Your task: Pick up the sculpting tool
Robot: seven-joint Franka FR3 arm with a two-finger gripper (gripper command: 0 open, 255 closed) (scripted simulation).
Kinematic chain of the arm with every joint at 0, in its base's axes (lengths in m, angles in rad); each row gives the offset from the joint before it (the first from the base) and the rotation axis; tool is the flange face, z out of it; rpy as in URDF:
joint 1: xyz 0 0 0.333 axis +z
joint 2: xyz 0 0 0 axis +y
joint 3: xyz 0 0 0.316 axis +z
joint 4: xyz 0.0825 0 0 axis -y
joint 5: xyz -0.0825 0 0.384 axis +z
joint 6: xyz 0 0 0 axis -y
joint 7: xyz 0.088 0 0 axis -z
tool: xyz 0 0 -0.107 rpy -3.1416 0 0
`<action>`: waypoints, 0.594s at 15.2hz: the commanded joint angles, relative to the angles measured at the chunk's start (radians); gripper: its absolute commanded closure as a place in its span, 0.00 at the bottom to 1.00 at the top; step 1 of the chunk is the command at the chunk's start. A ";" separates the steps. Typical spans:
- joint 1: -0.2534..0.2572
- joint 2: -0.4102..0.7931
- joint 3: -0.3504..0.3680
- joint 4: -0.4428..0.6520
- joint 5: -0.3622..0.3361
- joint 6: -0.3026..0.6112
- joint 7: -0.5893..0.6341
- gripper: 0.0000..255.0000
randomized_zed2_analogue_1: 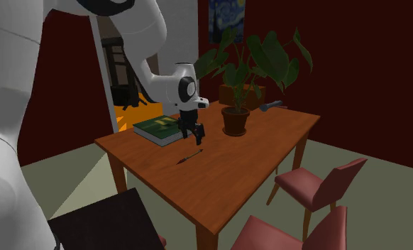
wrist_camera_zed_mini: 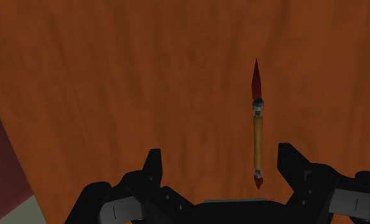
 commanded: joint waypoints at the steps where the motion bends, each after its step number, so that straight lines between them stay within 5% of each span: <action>1: 0.021 0.071 -0.006 0.051 -0.019 0.012 0.011 0.00; 9: 0.110 0.336 -0.027 0.280 -0.063 0.028 0.033 0.00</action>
